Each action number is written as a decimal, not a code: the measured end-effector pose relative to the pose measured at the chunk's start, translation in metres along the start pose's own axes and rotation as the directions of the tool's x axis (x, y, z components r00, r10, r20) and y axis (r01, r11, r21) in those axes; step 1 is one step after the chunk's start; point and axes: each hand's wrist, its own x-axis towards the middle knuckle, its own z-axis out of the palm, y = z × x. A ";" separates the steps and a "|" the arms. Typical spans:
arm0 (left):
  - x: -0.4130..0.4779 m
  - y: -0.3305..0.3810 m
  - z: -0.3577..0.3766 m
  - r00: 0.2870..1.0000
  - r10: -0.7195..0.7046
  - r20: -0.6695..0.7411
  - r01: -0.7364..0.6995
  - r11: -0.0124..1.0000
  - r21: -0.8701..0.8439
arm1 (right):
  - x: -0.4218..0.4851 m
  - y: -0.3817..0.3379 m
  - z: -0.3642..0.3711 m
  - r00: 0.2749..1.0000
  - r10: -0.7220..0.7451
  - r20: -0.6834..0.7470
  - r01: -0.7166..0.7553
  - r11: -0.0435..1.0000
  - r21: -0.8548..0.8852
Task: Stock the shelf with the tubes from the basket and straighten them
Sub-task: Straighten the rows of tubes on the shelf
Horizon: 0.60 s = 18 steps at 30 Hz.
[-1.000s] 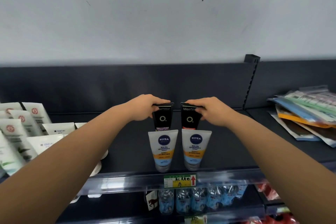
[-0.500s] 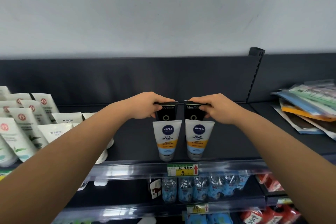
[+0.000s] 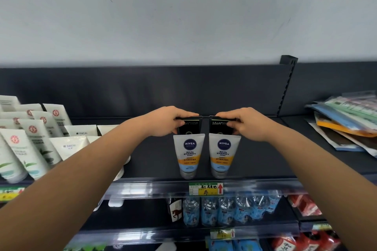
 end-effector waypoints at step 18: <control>-0.008 0.001 0.012 0.999 -0.046 -0.004 0.046 0.997 0.066 | -0.007 -0.017 -0.008 0.995 0.010 0.096 0.004 0.990 -0.143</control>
